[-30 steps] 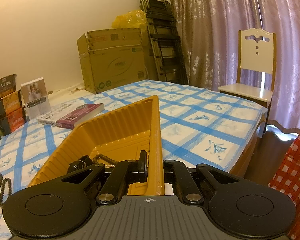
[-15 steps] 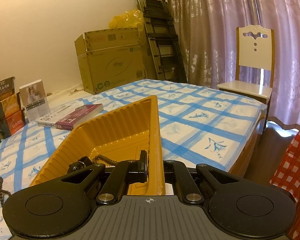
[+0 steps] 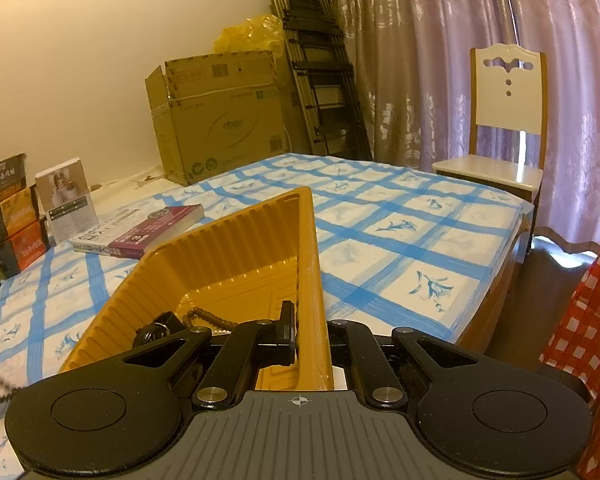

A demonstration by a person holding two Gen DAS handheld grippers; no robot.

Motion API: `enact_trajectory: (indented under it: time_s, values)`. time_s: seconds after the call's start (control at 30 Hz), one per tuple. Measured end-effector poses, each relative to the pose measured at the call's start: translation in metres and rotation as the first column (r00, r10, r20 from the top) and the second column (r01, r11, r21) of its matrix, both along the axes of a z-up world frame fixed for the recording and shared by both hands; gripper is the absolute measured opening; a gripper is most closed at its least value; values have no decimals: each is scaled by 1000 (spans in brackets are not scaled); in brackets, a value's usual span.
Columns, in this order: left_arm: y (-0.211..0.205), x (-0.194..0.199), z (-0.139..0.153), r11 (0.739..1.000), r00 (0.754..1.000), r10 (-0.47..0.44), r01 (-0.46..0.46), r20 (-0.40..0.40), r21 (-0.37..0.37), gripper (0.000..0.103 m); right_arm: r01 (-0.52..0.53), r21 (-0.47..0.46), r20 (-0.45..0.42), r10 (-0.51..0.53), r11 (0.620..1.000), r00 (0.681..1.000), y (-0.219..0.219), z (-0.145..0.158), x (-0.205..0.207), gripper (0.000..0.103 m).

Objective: Organize jewelry
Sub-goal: 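Lift the bead string high and swing it over the orange tray, then lower the bead string into the tray and open the left tool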

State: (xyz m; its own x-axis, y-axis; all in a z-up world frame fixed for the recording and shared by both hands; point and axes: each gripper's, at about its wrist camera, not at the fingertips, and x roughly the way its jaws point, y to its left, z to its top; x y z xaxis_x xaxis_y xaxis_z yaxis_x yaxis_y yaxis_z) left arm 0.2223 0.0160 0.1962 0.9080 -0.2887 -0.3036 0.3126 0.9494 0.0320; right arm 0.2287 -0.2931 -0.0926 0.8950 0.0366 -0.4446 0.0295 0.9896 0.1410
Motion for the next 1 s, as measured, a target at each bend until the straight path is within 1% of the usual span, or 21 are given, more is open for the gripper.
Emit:
enact_trajectory:
  time_s: [0.17,0.33,0.43,0.5,0.6,0.7,0.83,0.9,1.0]
  values:
    - [-25,5,27,998,996,-61,62,63,-13,6,-1,8,-7,1,1000,1000,-1,0,1,6]
    - [-52,18,59,991,982,-121,127,145,-38,6,0,14,-12,0,1000,1000,-1,0,2,6]
    - [-71,27,69,984,973,-157,169,170,-61,6,0,18,-13,0,1000,1000,-2,0,3,6]
    - [-84,33,68,977,967,-185,199,173,-72,6,-1,20,-13,1,1000,1000,-2,-1,3,6]
    - [-104,42,62,966,962,-223,240,156,-97,6,-2,25,-15,2,1000,1000,-3,-2,2,6]
    - [-121,53,50,955,959,-256,270,120,-124,6,0,31,-15,0,1000,1000,-3,-2,2,6]
    - [-139,66,31,947,955,-284,293,79,-135,6,-2,29,-13,3,1000,1000,-3,-2,2,6]
    - [-145,73,16,943,955,-293,295,38,-154,6,-2,31,-12,2,1000,1000,-3,-2,1,6]
    - [-154,84,-16,941,950,-307,295,-53,-163,6,-2,31,-13,2,1000,1000,-3,-2,1,6]
